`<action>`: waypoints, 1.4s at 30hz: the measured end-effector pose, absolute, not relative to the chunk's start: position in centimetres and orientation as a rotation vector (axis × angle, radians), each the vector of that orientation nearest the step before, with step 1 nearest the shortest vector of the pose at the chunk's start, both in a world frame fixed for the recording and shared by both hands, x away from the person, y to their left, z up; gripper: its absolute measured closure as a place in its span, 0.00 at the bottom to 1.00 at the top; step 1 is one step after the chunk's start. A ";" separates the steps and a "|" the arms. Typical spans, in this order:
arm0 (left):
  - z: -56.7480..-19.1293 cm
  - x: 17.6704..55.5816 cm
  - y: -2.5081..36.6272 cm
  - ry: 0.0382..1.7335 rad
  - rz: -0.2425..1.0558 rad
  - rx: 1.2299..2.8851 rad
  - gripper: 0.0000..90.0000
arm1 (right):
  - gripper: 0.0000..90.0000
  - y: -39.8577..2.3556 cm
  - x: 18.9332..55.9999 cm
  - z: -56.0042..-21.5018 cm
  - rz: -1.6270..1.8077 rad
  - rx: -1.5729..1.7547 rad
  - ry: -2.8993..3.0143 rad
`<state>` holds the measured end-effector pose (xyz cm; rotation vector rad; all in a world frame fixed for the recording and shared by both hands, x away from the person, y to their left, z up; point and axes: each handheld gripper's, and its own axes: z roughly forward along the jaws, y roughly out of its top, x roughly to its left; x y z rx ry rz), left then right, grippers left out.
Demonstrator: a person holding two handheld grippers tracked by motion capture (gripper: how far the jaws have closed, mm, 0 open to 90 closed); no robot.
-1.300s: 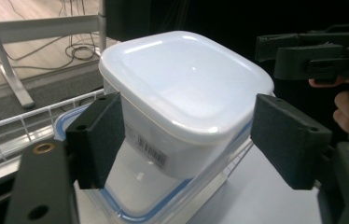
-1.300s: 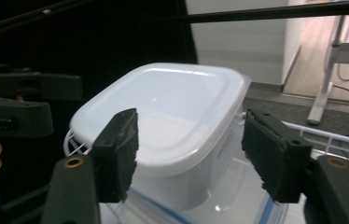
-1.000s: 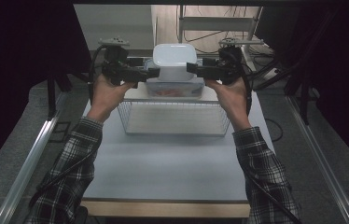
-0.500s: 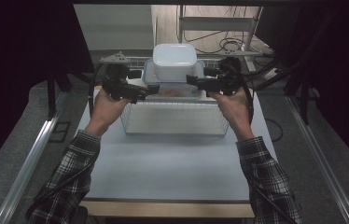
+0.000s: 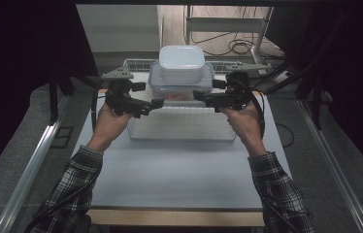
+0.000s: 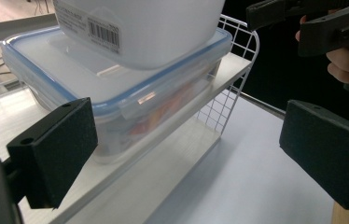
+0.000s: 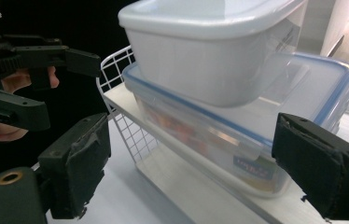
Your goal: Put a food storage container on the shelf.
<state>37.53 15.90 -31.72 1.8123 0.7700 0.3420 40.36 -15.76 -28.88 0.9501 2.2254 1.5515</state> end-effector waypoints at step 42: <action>-37.2 33.9 15.7 0.778 0.274 1.874 0.03 | 0.05 -16.0 36.8 -34.4 1.502 0.844 2.324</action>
